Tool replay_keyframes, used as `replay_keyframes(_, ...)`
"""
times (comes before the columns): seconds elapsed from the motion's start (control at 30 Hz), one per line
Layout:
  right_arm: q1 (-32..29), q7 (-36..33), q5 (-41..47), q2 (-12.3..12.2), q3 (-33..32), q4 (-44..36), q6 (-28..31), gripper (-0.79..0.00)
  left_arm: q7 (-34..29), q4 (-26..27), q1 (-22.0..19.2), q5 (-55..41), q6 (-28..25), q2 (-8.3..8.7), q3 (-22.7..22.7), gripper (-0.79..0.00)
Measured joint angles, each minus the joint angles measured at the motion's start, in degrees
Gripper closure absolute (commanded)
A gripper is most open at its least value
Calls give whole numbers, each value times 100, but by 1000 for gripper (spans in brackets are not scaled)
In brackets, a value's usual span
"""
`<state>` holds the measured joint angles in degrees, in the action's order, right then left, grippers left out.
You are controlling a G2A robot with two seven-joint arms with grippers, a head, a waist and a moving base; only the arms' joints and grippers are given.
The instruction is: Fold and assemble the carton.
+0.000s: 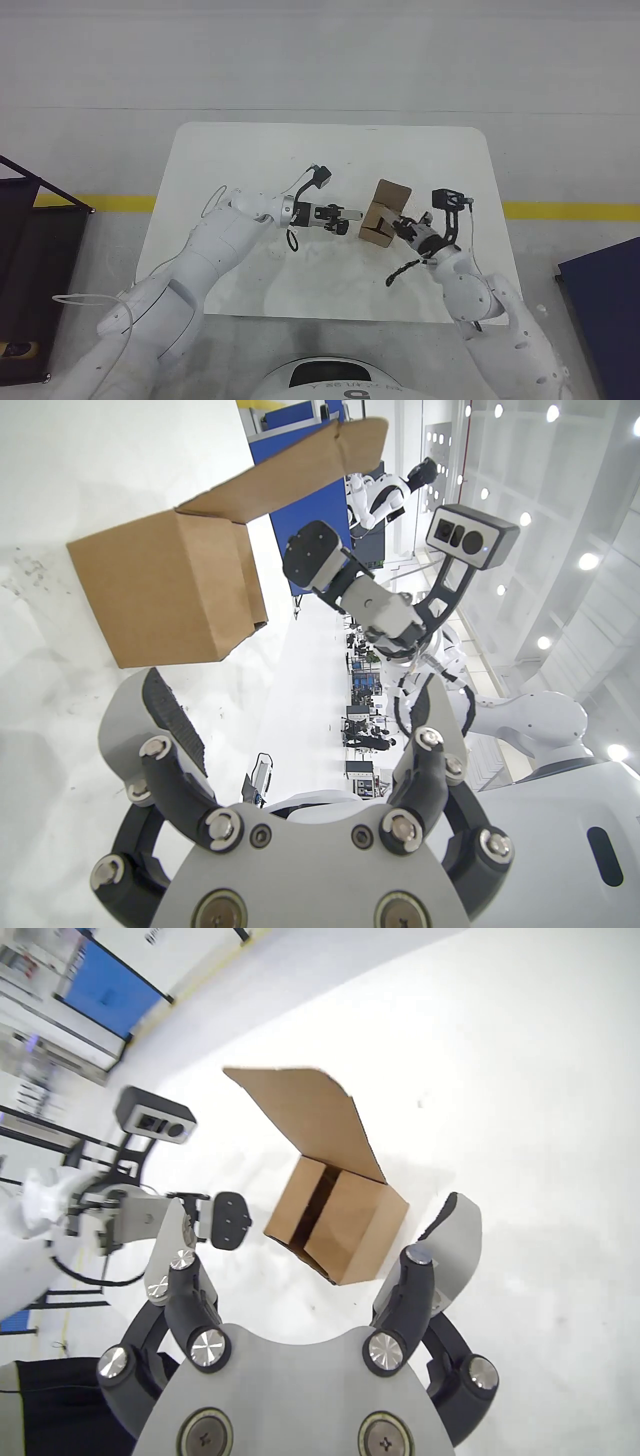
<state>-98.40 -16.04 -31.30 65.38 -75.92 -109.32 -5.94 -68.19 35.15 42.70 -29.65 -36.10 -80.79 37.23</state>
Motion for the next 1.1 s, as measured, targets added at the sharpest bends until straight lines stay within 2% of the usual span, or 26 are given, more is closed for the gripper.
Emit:
replay_keyframes(0.07, -85, 280, 494, 17, -122, 117, 430, -785, 0, 0, 0, 0, 0, 0, 0, -785)
replay_keyframes(0.17, -13, 589, 1804, 80, -232, 627, 1352, -785, 0, 0, 0, 0, 0, 0, 0, -785)
replay_keyframes(0.27, 435, 582, 3726, 189, -237, 1613, 2324, -785, 0, 0, 0, 0, 0, 0, 0, -785)
replay_keyframes(0.4, 1004, 811, 5386, 365, 77, 2674, 3279, -785, 0, 0, 0, 0, 0, 0, 0, -785)
replay_keyframes(0.57, 1534, 716, 5853, 509, 477, 3412, 3700, -785, 0, 0, 0, 0, 0, 0, 0, -785)
replay_keyframes(0.7, 1714, 268, 5956, 536, 533, 3612, 3883, -785, 0, 0, 0, 0, 0, 0, 0, -785)
replay_keyframes(0.93, 1507, -1087, 6403, 438, 223, 3471, 3973, -785, 0, 0, 0, 0, 0, 0, 0, -785)
replay_keyframes(1.1, 1187, -1557, 6192, 364, 9, 3219, 4014, -785, 0, 0, 0, 0, 0, 0, 0, -785)
